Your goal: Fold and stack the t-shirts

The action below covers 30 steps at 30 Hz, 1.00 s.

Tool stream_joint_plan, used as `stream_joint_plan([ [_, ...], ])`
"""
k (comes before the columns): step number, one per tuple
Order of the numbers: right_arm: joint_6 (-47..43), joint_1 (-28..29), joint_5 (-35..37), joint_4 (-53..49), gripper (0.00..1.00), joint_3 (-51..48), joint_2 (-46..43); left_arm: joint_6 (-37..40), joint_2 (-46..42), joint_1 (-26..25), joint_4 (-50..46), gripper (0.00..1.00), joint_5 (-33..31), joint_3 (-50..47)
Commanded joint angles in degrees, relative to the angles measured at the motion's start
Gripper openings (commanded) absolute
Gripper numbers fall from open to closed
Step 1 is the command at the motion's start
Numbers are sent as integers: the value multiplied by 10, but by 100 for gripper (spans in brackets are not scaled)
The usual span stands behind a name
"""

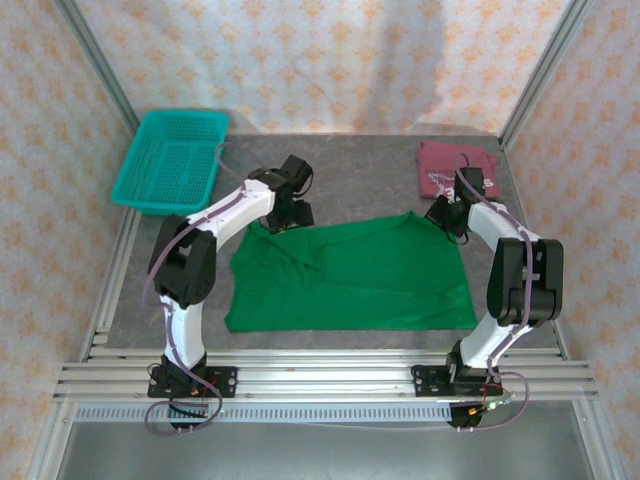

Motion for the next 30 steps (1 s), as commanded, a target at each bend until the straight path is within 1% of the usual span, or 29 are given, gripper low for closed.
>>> stream_joint_plan([
  [1,-11,2,0,1,0,-6,-16,14,29,-8,-54,60,-40,39],
  [5,-11,2,-5,2,0,-5,-13,14,67,-9,-62,58,-55,65],
  [11,-10,2,-8,5,0,-6,-13,10,115,-9,-68,55,-61,118],
  [14,-12,2,-7,2,0,-6,-13,7,134,-9,-76,54,-62,138],
  [19,-13,2,-5,2,0,-7,-14,6,147,-10,-77,54,-66,144],
  [24,-12,2,-7,3,0,-4,-9,12,166,-9,-90,47,-70,163],
  [30,-12,2,-7,4,0,-4,-7,24,182,-9,-108,34,-80,172],
])
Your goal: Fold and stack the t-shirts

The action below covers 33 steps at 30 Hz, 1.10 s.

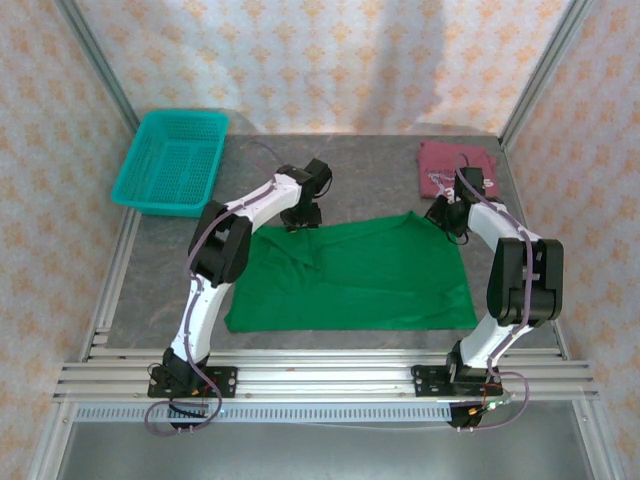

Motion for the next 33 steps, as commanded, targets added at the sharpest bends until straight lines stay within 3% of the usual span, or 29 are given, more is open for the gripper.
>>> stream_joint_plan([
  [1,-10,2,-2,3,0,-4,-7,11,3,2,-37,31,-32,13],
  [5,-11,2,0,2,0,-4,-10,14,-8,5,-39,13,-44,14],
  [12,-11,2,0,0,0,-3,-12,27,-23,7,-50,6,-60,28],
  [16,-12,2,2,-3,0,-2,-13,32,-32,7,-50,7,-63,27],
  [24,-17,2,3,-9,0,-6,-19,22,-47,12,-35,23,-77,15],
  [33,-17,2,5,-12,0,-8,-20,20,-36,16,-26,22,-51,26],
])
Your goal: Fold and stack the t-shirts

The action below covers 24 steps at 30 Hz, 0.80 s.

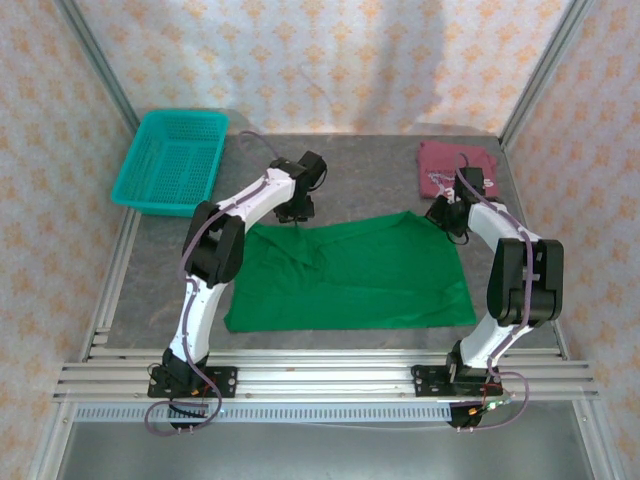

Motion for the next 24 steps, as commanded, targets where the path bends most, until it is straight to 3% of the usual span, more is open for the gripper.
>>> stream_joint_plan([
  [1,-9,2,5,-10,0,-9,-18,-4,-7,2,-4,22,3,12],
  [18,-9,1,5,-12,0,-7,-20,-4,11,2,5,21,31,-7],
  [24,-8,1,4,-10,0,-4,-19,-4,17,2,7,12,33,-6],
])
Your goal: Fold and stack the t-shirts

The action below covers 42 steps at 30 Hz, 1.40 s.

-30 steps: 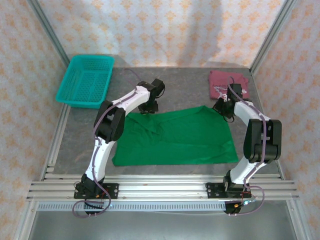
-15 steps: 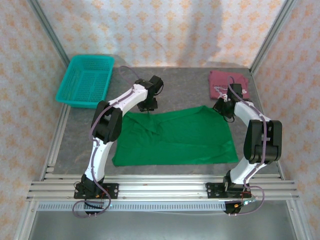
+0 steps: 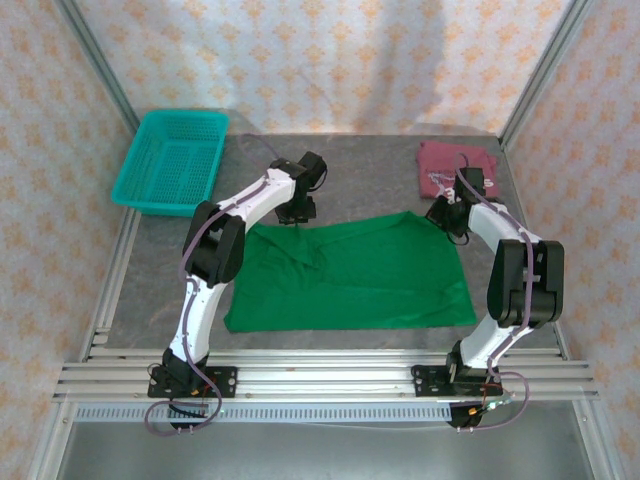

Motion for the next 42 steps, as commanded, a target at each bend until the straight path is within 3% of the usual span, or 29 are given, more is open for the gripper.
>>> stream_joint_plan([
  [1,-5,1,5,-9,0,-2,-15,-4,13,0,2,9,1,-3],
  [4,-5,1,7,-11,0,2,-16,-1,14,0,1,0,5,1],
  [9,-3,-1,9,-14,0,9,-21,3,-3,9,-4,0,1,-7],
  [22,-7,-21,15,-33,0,55,-34,52,-165,89,3,0,-50,-15],
  [32,-37,-29,26,-66,0,109,-5,99,-197,136,-19,0,-87,24],
  [42,-36,-32,28,-66,0,113,7,121,-216,155,4,0,-37,-2],
])
